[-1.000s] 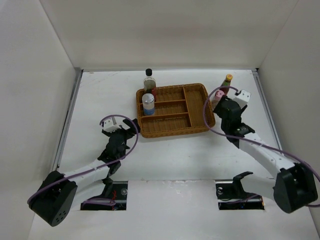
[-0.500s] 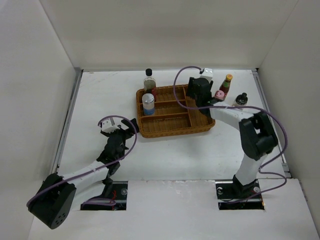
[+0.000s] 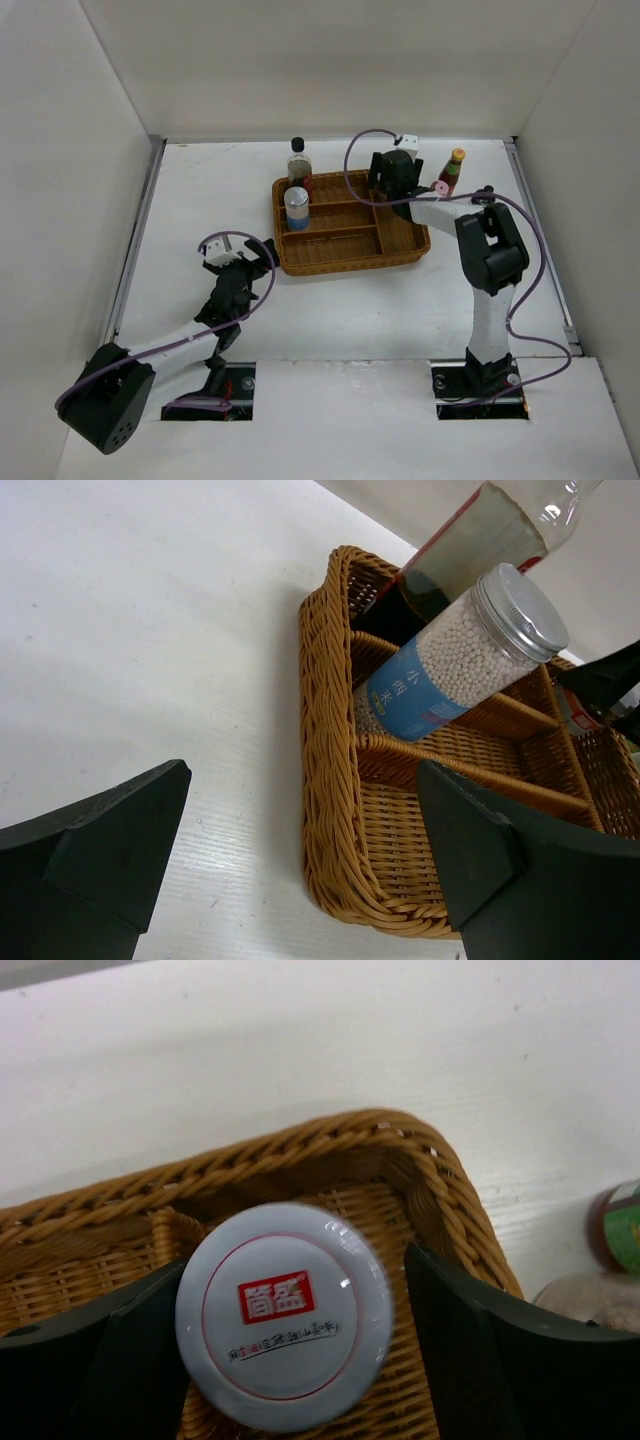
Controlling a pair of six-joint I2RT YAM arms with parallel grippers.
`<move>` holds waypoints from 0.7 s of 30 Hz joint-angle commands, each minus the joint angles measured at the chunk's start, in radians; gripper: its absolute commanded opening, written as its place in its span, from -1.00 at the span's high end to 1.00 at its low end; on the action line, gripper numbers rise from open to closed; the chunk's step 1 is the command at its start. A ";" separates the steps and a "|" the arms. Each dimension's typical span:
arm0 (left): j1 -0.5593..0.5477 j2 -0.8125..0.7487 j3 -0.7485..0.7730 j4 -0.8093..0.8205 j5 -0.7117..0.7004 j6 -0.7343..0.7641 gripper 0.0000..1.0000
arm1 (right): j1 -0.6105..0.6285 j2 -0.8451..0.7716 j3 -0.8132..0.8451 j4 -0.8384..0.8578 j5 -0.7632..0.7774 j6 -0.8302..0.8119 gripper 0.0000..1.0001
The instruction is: Organize the condiment bottles
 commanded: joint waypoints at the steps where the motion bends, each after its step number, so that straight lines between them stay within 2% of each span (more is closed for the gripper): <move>1: -0.004 -0.002 0.014 0.048 0.014 -0.010 -1.00 | -0.001 -0.030 0.065 0.073 -0.002 0.000 -0.78; 6: -0.003 -0.013 0.011 0.048 0.014 -0.010 -1.00 | 0.001 -0.168 0.025 0.063 -0.034 0.003 -0.97; 11: -0.001 -0.013 0.009 0.048 0.014 -0.010 -1.00 | -0.015 -0.348 -0.098 0.063 -0.022 0.011 -0.99; 15: 0.000 -0.004 0.011 0.050 0.014 -0.010 -1.00 | -0.079 -0.470 -0.239 0.061 0.064 0.045 -0.96; 21: -0.007 0.010 0.015 0.056 0.014 -0.010 -1.00 | -0.177 -0.477 -0.313 0.018 0.082 0.078 -0.95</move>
